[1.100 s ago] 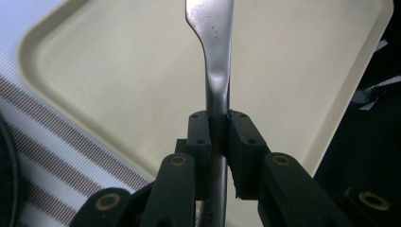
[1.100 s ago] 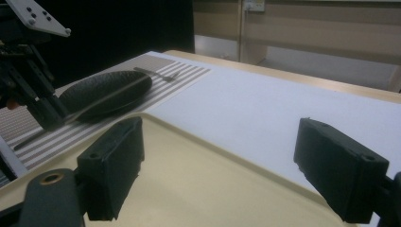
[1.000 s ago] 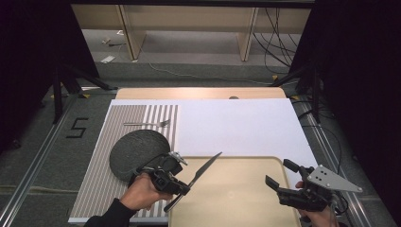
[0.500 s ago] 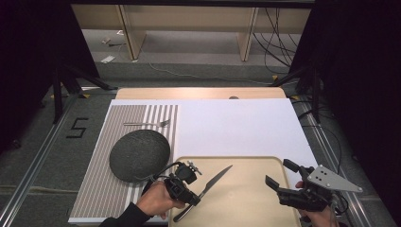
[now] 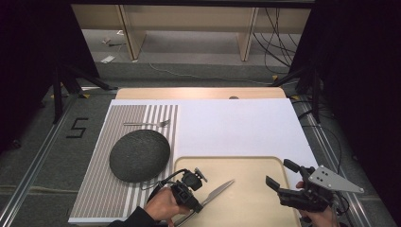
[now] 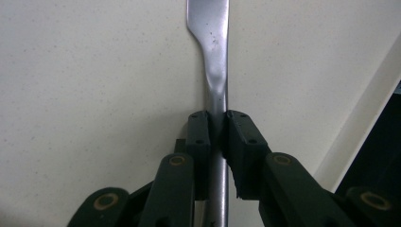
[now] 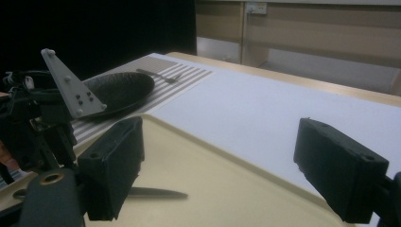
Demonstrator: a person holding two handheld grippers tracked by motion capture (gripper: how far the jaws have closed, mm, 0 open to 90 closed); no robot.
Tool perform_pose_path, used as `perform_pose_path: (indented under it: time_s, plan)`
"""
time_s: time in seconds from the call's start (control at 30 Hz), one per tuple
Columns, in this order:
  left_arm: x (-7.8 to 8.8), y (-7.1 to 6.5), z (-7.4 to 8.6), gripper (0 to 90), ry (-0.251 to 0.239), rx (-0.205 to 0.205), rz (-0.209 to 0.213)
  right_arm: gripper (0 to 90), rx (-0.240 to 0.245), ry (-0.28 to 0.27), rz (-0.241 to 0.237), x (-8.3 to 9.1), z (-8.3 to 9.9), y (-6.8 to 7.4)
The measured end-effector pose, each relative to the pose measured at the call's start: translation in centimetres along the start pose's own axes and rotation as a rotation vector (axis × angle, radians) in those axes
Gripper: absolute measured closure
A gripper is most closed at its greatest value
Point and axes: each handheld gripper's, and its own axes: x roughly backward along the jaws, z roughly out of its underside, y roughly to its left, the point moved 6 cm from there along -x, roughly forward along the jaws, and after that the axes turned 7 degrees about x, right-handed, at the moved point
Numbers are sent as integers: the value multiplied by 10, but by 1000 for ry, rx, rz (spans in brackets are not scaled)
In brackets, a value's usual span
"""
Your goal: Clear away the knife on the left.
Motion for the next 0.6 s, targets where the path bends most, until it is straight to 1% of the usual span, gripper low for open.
perform_pose_path:
  time_s: [0.07,0.13,0.17,0.2,0.23,0.27,0.33,0.37,0.4,0.47,0.5,0.53,0.57,0.6]
  plan:
    - [0,0,0,789,-5,-10,-19,177,1,-1,-2,0,0,0]
    - [0,-1,0,781,-17,-27,-25,177,4,2,-4,0,0,1]
    - [1,-1,-1,748,-29,-36,-18,177,6,3,-4,0,0,1]
    - [2,-2,-3,675,-47,-59,-16,177,6,3,-5,0,0,1]
    - [4,-3,-4,620,-76,-94,-23,177,5,2,-5,0,0,1]
    - [7,-5,-6,592,-106,-126,-39,177,5,5,-7,0,0,1]
    - [12,-9,-10,527,-147,-173,-64,177,6,4,-5,0,0,1]
    - [14,-11,-12,477,-176,-209,-68,178,4,2,-6,0,0,1]
    - [16,-14,-14,438,-209,-232,-64,178,3,2,-6,0,0,1]
    - [19,-20,-18,391,-255,-286,-46,178,6,6,-8,-1,1,1]
    - [19,-23,-19,369,-270,-319,-48,178,8,6,-8,-1,1,1]
    - [19,-27,-20,352,-279,-350,-57,178,7,6,-8,0,1,1]
    - [17,-29,-20,354,-280,-381,-72,178,8,5,-10,-1,1,1]
    - [16,-32,-20,378,-273,-402,-77,178,8,7,-9,-1,1,1]
